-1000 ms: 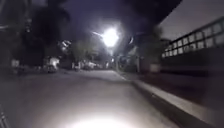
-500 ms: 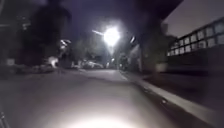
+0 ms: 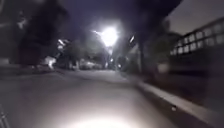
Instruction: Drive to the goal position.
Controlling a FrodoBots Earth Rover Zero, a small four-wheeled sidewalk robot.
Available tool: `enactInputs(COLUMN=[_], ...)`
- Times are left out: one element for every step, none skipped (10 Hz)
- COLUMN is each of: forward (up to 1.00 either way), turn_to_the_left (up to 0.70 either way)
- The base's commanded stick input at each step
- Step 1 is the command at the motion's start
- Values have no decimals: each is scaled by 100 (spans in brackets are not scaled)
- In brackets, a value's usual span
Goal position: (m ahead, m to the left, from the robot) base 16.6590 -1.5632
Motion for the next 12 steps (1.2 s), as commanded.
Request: enactInputs(forward=[70, 70, 70, 70, 70, 70, 70, 70, 70, 70, 70, 70], turn_to_the_left=[0, 0, -13, -31, -5, 0, 0, 0, 0, 0, 0, 0])
